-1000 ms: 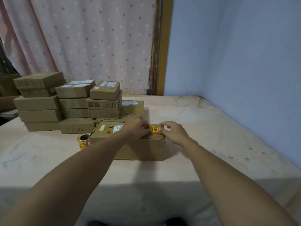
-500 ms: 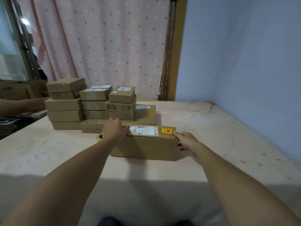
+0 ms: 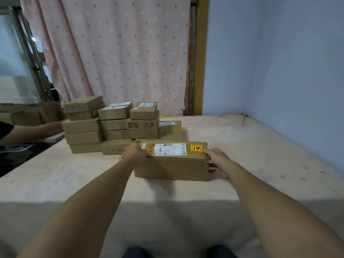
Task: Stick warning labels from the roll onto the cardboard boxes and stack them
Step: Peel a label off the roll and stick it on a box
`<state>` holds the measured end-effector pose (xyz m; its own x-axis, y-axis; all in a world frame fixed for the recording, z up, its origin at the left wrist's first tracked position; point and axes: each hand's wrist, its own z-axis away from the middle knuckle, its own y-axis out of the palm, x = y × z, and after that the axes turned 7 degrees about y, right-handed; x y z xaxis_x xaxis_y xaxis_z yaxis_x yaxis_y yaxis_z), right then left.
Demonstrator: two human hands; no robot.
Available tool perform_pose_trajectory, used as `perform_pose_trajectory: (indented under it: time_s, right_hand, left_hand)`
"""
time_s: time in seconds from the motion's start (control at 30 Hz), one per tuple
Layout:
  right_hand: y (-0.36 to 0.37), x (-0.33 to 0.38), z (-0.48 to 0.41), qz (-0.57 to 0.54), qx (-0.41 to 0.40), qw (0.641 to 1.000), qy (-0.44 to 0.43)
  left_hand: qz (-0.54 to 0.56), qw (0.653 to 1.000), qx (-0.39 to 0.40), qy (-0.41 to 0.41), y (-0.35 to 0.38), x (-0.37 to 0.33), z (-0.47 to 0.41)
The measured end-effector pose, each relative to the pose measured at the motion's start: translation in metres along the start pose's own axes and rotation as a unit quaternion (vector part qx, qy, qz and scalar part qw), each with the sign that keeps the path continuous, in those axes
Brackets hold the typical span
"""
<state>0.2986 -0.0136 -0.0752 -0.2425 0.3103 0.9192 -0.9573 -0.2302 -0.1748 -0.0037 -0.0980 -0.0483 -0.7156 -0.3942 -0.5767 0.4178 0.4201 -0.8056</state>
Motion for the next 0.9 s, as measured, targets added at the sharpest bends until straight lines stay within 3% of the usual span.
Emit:
perform_pose_trajectory:
  time_s: [0.2,0.4,0.53,0.73,0.9]
  right_hand:
    - [-0.007,0.003,0.005,-0.085,0.025,0.996,0.019]
    - [-0.029,0.006,0.019,-0.152,0.074,0.984,0.048]
    - [-0.043,0.002,0.022,-0.180,0.037,0.983,0.020]
    - [-0.083,-0.007,0.027,-0.225,-0.036,0.974,-0.013]
    - [-0.129,-0.016,0.030,-0.243,-0.110,0.963,-0.024]
  left_hand:
    - [0.110,0.992,-0.066,-0.008,-0.001,0.004,0.004]
    - [0.253,0.961,-0.112,0.028,0.001,-0.011,0.007]
    - [0.317,0.940,-0.111,0.064,0.006,-0.037,0.008]
    - [0.364,0.924,-0.113,-0.012,0.045,-0.106,0.002]
    - [0.398,0.915,-0.052,-0.031,0.101,-0.172,0.022]
